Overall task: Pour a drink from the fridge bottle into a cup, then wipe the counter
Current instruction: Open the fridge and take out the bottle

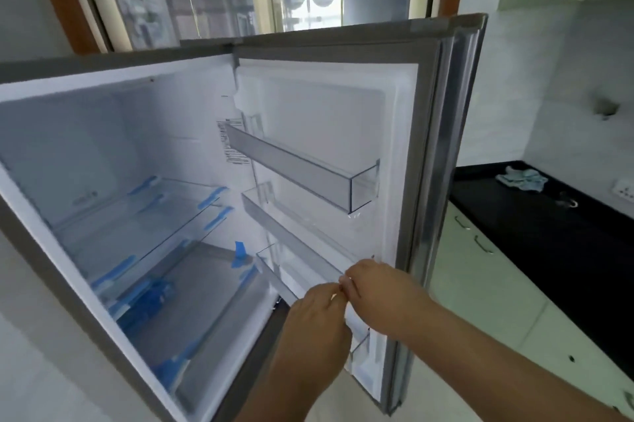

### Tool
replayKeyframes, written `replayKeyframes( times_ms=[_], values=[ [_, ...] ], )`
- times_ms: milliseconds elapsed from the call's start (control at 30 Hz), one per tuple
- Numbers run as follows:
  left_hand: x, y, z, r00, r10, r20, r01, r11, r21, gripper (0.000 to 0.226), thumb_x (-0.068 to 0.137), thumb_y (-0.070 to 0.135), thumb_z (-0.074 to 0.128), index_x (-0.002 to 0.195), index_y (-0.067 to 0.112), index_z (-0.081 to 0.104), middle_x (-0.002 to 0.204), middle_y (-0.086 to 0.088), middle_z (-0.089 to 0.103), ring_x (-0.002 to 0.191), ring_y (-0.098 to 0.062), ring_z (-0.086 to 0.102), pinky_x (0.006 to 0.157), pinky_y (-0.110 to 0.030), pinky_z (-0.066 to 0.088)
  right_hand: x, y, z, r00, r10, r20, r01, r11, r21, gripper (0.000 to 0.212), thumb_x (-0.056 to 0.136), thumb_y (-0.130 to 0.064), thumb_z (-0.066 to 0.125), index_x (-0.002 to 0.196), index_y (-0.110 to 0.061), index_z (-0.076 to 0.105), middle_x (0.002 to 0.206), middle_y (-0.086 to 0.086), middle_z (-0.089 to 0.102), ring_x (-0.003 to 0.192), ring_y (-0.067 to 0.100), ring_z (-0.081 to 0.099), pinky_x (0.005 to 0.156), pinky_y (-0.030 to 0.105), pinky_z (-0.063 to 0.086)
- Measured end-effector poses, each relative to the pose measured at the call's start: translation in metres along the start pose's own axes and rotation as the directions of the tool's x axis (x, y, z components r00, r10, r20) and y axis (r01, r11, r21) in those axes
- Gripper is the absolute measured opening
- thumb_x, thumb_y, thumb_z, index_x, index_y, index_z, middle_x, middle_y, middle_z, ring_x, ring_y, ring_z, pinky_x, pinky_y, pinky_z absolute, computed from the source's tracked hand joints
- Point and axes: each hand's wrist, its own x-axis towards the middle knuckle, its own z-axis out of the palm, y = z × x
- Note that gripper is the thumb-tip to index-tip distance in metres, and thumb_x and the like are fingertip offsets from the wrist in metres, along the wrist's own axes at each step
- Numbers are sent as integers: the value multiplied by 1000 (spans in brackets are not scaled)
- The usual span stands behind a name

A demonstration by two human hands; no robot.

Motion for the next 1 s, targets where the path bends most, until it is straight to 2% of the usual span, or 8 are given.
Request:
replayKeyframes(
  times_ms=[100,200,300,433,567,800,933,1000],
  values=[
    [31,-5,10,998,-67,-21,68,997,25,73,69,13,85,139,19,64,137,2,68,122,-16,68,93,-32,58,9,43,4,999,15,-32,-15,1000,7,38,111,-39,36,132,-20,61,130,0,60,109,23,61,90,36,53],
    [70,-2,24,995,-45,92,33,991,130,92,83,15,73,164,20,30,170,4,25,156,-22,33,113,-37,46,23,82,6,997,33,-69,-29,998,56,40,110,-41,38,138,-22,59,136,-3,59,114,22,60,96,35,53],
    [112,15,39,976,-73,205,49,992,119,87,101,15,52,167,26,-3,174,8,-7,162,-17,-2,130,-37,19,42,121,4,994,47,-104,-37,995,95,34,110,-36,39,127,-21,65,127,-4,61,104,20,63,86,28,48],
    [159,38,61,982,-101,160,81,989,125,82,102,19,51,167,30,2,176,9,3,162,-17,1,128,-35,17,73,173,1,983,84,-166,-57,985,161,22,110,-25,42,109,-20,64,105,-3,60,78,16,55,69,25,38],
    [203,55,76,982,-130,134,116,987,109,79,100,19,54,166,30,12,174,7,15,162,-20,8,126,-36,24,100,212,-4,976,120,-180,-78,972,224,7,106,-17,54,112,-22,55,88,-10,48,58,7,48,50,20,26],
    [251,67,87,975,-179,132,162,978,132,79,98,16,53,166,31,16,173,8,22,161,-20,14,124,-39,30,140,257,-5,981,109,-160,-55,949,311,16,105,-14,57,111,-27,51,78,-16,42,61,8,52,59,16,37],
    [269,69,90,970,-217,108,197,966,165,75,96,17,59,163,32,30,167,4,38,155,-23,33,114,-42,44,152,266,-6,978,140,-153,-76,928,365,25,105,-14,53,124,-30,49,91,-13,49,73,12,56,65,21,41],
    [276,68,93,972,-213,102,194,966,171,73,94,16,61,161,33,36,163,4,44,150,-25,41,109,-45,48,151,270,-12,983,128,-133,-67,920,385,34,106,-10,49,136,-27,48,109,-6,58,93,20,62,79,28,49]
  ],
)
